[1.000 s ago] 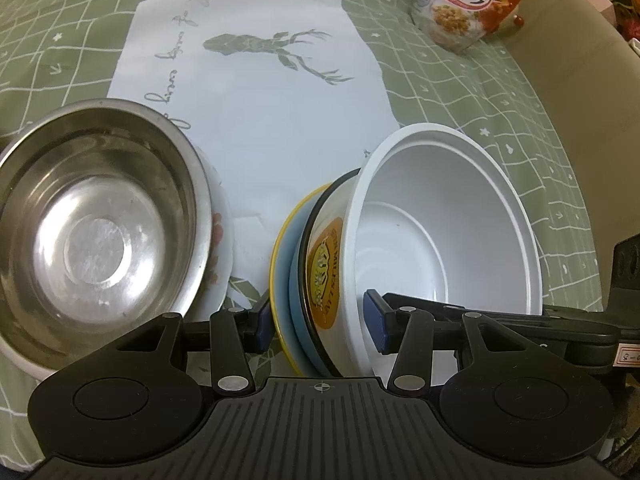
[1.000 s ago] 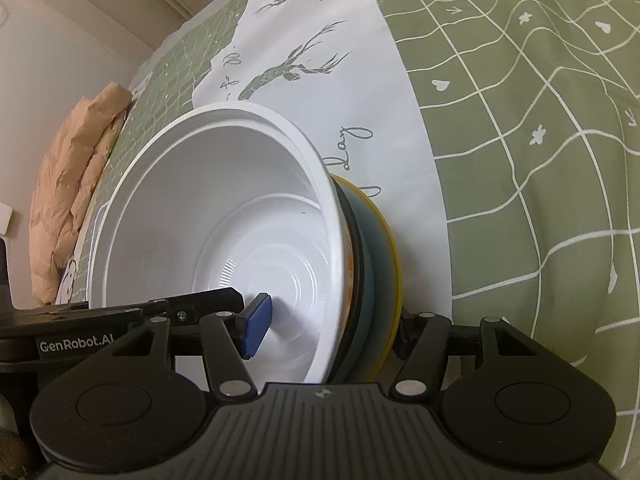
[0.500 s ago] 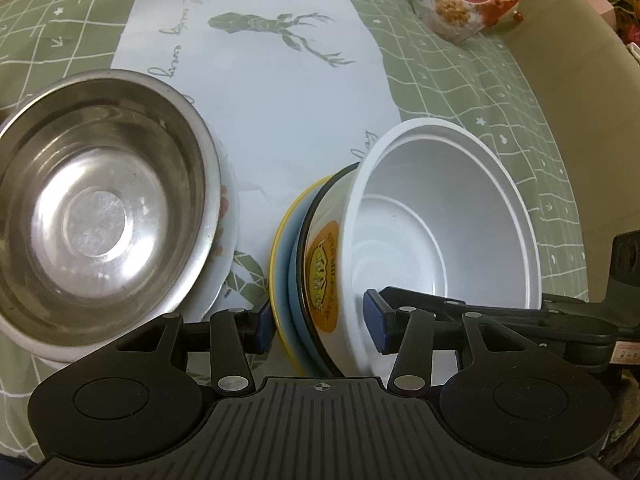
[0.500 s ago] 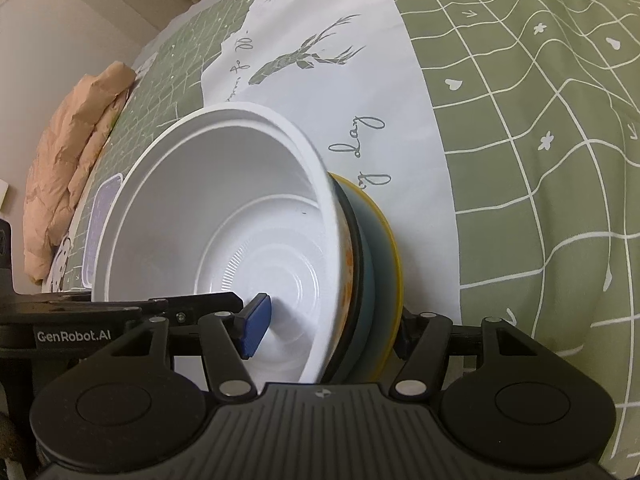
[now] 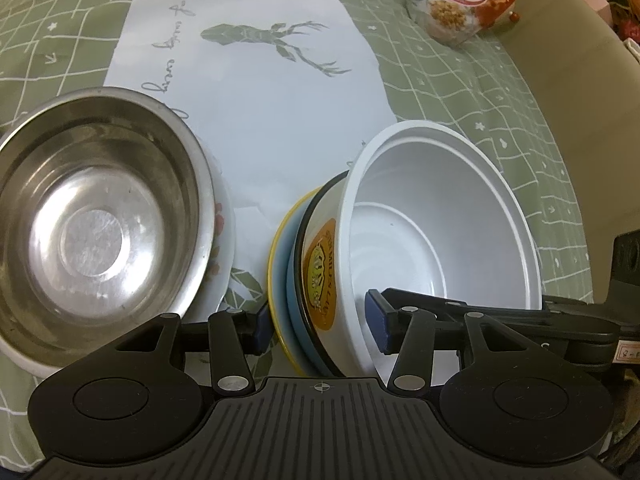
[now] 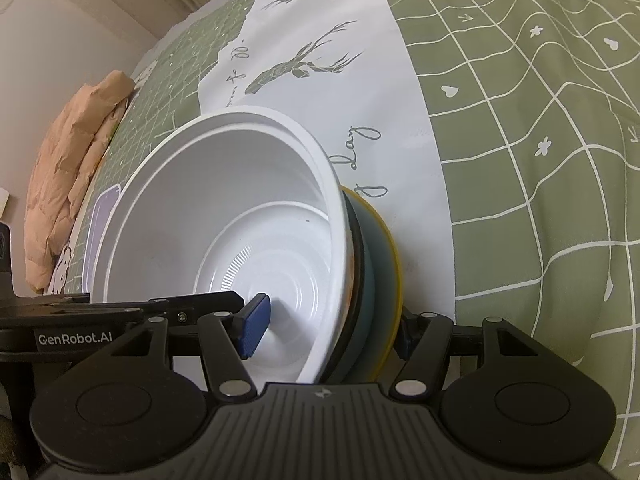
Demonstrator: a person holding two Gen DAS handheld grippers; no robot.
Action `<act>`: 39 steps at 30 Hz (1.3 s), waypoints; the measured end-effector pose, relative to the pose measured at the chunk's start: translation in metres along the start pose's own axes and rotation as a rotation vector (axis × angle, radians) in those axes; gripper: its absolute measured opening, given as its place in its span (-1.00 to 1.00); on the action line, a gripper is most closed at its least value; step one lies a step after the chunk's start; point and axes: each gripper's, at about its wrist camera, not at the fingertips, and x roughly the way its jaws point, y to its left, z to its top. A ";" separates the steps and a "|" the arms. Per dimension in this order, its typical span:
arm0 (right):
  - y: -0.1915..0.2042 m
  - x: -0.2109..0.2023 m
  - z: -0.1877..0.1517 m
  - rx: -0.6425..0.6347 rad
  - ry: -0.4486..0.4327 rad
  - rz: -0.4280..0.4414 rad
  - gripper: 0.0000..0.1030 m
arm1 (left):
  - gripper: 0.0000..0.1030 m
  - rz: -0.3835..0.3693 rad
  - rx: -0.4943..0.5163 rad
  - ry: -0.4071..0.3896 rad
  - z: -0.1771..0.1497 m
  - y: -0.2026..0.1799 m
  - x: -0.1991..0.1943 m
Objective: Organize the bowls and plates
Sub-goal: 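Lift the bowl stack and hold it tilted above the table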
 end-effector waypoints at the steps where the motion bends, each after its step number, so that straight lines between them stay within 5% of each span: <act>1: 0.000 0.000 0.000 0.004 -0.002 -0.001 0.22 | 0.01 -0.003 -0.004 -0.002 0.000 0.001 0.000; 39: -0.009 0.005 0.005 0.026 0.028 0.033 0.22 | 0.03 0.042 0.048 -0.047 0.001 -0.011 -0.001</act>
